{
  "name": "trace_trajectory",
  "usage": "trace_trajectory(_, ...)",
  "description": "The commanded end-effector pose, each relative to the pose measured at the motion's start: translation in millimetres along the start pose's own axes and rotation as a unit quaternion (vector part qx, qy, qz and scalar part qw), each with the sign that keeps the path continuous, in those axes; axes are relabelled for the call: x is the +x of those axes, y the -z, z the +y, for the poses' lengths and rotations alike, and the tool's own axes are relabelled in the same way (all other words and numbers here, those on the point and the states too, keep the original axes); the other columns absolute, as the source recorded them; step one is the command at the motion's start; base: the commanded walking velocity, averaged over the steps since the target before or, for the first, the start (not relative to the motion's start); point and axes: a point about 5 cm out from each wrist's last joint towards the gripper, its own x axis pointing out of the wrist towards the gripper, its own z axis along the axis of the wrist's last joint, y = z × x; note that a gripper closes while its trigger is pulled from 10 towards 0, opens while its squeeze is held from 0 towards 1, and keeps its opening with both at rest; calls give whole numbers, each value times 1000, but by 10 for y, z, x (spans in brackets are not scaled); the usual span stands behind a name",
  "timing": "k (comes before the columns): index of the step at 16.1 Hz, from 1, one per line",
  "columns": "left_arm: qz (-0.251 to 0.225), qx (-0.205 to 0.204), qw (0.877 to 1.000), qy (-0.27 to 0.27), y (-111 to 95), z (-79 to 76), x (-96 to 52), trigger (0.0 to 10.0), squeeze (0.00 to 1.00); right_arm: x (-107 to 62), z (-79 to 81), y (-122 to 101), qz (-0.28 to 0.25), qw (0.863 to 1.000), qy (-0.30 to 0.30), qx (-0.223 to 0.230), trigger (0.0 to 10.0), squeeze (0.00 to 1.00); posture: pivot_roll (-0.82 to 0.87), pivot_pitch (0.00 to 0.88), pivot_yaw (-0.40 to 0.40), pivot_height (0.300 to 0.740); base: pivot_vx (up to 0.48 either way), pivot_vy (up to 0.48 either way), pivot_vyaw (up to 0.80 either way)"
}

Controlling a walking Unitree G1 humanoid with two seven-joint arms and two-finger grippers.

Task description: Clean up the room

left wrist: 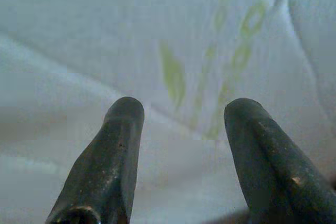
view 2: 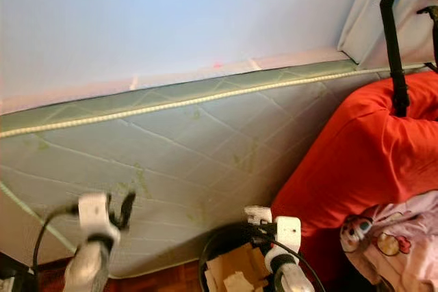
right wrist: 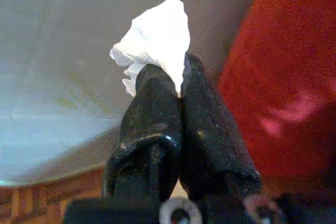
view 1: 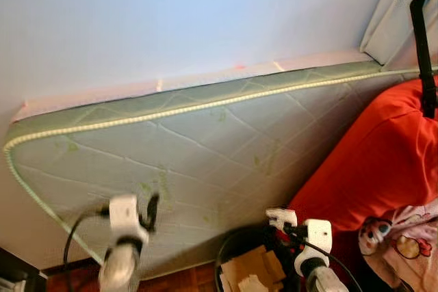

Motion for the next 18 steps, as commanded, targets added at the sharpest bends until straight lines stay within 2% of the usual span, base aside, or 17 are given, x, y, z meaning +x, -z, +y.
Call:
trace_trajectory(1, -18, -1, 1000, 5, -107, -7, 0, 10000, 0, 29, 39, -139, -46, 999, -4, -7, 10000, 0, 49, 0, -21, 740, 0, 0, 0)
trace_trajectory(2, -18, 1, 1000, 7, -107, -8, -25, 10000, 0, 25, 45, -164, -56, 998, -4, -6, 10000, 0, 49, 0, -21, 740, 0, 0, 0)
trace_trajectory(3, -17, -1, 1000, 10, -100, -11, -125, 10000, 0, -31, 60, -208, -83, 996, -2, -5, 10000, 0, 49, 0, -24, 740, 0, 0, 0)
trace_trajectory(10, 4, -6, 1000, 11, -118, -56, -267, 10000, 0, -147, 103, -341, -114, 993, 9, -25, 10000, 0, 50, 0, -30, 740, 0, 0, 0)
trace_trajectory(13, 14, -9, 1000, 12, -119, -82, -288, 10000, 0, -195, 92, -337, -105, 994, 19, -24, 10000, 0, 48, 0, -26, 740, 0, 0, 0)
trace_trajectory(15, 15, -10, 1000, 12, -133, -80, -276, 10000, 0, -166, 103, -334, -89, 995, 23, -35, 10000, 0, 46, 0, -24, 740, 0, 0, 0)
trace_trajectory(18, 17, -7, 1000, 10, -143, -63, -266, 10000, 0, -133, 128, -337, -80, 996, 23, -32, 10000, 0, 46, 0, -23, 715, 0, 0, 0)
